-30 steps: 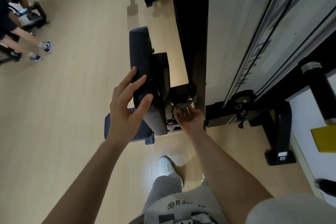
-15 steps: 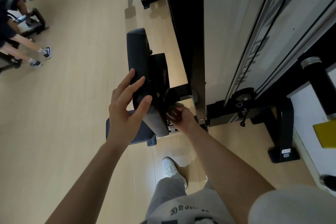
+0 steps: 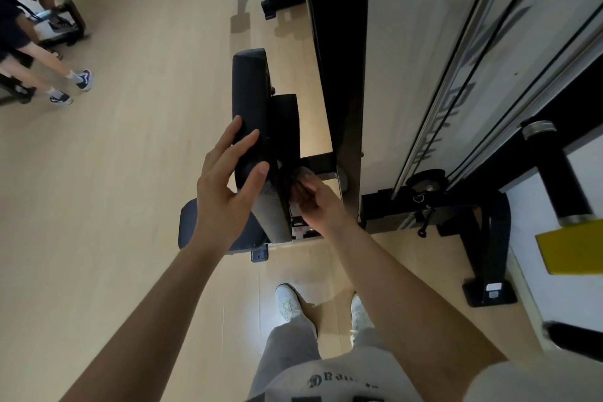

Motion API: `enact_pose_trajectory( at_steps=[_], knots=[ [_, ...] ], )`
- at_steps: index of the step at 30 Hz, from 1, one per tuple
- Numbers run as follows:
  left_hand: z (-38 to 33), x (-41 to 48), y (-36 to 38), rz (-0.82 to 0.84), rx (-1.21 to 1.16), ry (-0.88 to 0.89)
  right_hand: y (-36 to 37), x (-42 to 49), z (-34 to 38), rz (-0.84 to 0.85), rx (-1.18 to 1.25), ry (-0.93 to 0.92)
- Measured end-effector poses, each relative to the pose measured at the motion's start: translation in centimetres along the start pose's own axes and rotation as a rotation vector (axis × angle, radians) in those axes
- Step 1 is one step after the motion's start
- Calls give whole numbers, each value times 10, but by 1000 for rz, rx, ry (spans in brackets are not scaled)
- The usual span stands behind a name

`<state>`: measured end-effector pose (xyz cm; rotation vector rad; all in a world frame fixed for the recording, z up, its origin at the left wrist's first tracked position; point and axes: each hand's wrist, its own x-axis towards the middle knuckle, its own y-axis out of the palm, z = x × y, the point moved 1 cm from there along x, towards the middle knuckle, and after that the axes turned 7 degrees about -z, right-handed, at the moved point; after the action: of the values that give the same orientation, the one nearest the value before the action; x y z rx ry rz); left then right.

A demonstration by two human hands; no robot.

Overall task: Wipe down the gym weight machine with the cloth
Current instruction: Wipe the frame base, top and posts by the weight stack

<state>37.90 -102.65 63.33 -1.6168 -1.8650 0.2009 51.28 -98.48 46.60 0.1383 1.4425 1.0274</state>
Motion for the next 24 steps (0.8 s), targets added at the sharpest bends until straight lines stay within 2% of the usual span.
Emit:
enact_pose_trajectory(
  at_steps=[2,4,9,11,14,16,19,21,24],
  knots=[
    [-3,-3,2,-16,-5,-15,4,-27,12,102,-5,-40],
    [-9,-10,6,-71,11,-21,-4,-52,22,134,-147,-88],
    [-26,-50,24,-333,285,125,-48,-84,43,-59,-612,-408],
    [-25,-75,33,-346,319,189,-60,-99,49,-94,-820,-538],
    [-10,-106,49,-164,203,189,-75,-121,54,-94,-957,-667],
    [5,-116,61,45,87,66,-79,-133,57,-97,-1044,-739],
    [17,-126,74,273,-47,-118,-82,-150,55,-108,-1135,-733],
    [15,-132,78,342,-146,-216,-81,-161,50,-146,-1184,-746],
    [11,-141,79,326,-236,-289,-79,-176,40,-166,-1190,-752]
  ],
)
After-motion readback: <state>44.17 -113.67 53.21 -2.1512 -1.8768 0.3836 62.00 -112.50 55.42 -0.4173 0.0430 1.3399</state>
